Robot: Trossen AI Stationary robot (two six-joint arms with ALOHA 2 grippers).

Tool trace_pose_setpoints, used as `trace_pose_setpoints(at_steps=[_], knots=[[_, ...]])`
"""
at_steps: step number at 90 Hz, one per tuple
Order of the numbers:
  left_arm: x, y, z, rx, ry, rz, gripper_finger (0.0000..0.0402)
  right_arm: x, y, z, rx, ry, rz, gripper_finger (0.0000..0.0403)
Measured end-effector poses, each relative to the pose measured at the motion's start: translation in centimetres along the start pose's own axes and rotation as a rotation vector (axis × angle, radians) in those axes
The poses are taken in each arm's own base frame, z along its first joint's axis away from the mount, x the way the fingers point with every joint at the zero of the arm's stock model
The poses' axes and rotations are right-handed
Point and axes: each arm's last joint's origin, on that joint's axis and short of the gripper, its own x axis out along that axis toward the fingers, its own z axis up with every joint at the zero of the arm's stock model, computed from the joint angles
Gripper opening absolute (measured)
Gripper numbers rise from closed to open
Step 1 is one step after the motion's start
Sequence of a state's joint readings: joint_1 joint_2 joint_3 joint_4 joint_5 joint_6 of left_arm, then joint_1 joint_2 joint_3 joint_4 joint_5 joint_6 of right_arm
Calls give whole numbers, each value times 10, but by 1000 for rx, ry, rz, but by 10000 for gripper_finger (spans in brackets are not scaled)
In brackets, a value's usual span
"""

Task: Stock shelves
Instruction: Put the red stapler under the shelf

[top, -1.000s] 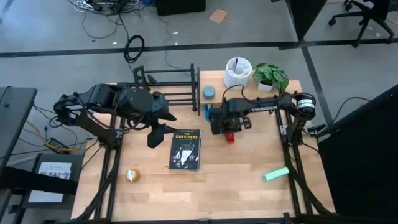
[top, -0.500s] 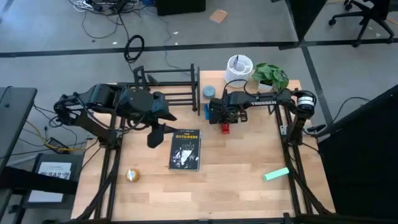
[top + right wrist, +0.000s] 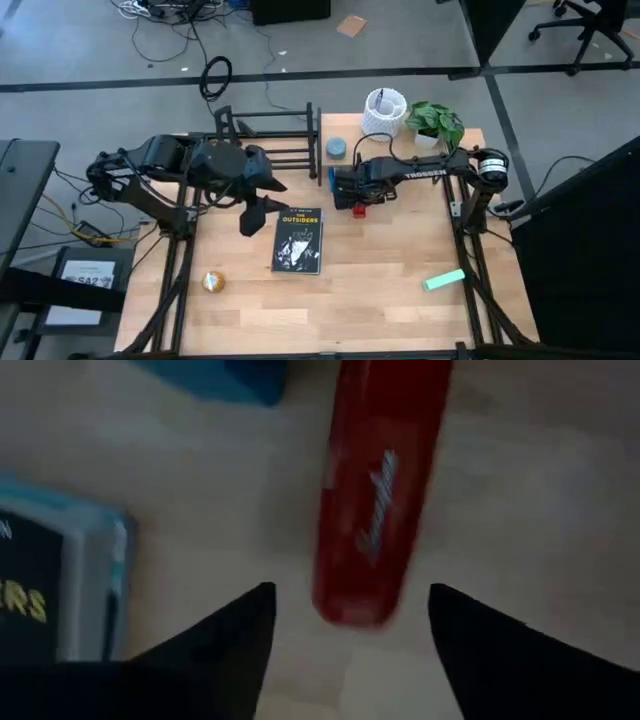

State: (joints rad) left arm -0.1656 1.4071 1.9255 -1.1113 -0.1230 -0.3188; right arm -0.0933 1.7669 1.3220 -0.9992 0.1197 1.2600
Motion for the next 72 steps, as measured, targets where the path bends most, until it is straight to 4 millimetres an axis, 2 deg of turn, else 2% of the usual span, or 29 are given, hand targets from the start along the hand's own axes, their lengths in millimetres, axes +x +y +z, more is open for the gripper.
trace_pose_setpoints(at_steps=[15, 29, 49, 72], knots=[[0, 0, 0, -3, -1, 0, 183, -13, 1, -37, -117, 68, -5, 231], [0, 1, 0, -4, -7, 18, 183, -3, 7, -61, -156, 89, -47, 166], [0, 1, 0, -26, -6, 19, 183, 26, 11, -55, -79, 37, -2, 16], [0, 1, 0, -59, -5, 19, 183, 53, -2, -36, -10, 28, 17, 2]])
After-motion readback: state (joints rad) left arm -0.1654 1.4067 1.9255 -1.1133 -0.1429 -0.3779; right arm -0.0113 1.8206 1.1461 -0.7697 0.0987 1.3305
